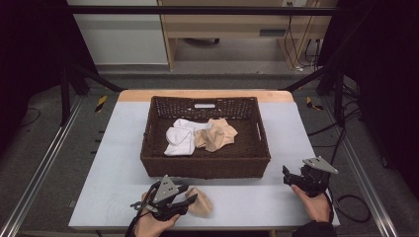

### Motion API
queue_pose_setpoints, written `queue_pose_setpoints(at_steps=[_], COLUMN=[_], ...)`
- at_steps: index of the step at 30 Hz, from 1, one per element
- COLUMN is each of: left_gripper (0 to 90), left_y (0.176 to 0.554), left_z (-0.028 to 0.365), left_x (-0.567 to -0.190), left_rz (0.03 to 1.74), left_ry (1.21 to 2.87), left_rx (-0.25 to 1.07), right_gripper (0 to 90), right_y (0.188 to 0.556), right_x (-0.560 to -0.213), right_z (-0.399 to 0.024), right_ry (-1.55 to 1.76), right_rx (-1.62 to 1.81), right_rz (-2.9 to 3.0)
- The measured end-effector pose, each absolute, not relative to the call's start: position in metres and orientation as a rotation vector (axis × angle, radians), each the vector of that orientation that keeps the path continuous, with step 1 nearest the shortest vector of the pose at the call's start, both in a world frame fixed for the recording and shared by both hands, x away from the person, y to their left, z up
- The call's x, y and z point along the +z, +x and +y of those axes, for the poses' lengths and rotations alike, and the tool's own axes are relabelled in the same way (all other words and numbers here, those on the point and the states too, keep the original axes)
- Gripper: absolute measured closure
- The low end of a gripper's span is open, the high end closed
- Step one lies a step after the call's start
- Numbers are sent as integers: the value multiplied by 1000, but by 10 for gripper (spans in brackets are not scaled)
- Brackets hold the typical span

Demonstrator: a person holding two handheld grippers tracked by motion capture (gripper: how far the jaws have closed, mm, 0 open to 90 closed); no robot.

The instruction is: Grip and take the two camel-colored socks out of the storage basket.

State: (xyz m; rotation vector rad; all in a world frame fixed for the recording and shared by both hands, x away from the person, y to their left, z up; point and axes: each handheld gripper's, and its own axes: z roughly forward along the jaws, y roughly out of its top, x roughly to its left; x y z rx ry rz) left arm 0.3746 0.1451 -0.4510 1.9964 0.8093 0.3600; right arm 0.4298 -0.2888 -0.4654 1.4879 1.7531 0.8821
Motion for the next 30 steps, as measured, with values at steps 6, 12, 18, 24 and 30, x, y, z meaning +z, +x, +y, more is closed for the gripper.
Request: queue_pose_setpoints(at_steps=[6, 12, 18, 24, 30], left_gripper=[532, 522, 516, 513, 505], left_y=[375, 374, 377, 382, 393], left_z=[150, 152, 155, 156, 158], left_x=[-442, -431, -418, -401, -382], left_rz=[819, 814, 810, 797, 798], left_ry=[1949, 1911, 1873, 1828, 1790], left_rx=[394, 417, 437, 454, 476], right_gripper=[58, 58, 57, 57, 57], right_y=[430, 430, 430, 430, 431], right_x=[-465, -465, -465, -465, -464], right_z=[-289, -289, -290, -290, -291], right_ry=[1488, 1486, 1485, 1485, 1489], right_rx=[886, 886, 885, 884, 889], right_rz=[1749, 1751, 1751, 1748, 1744])
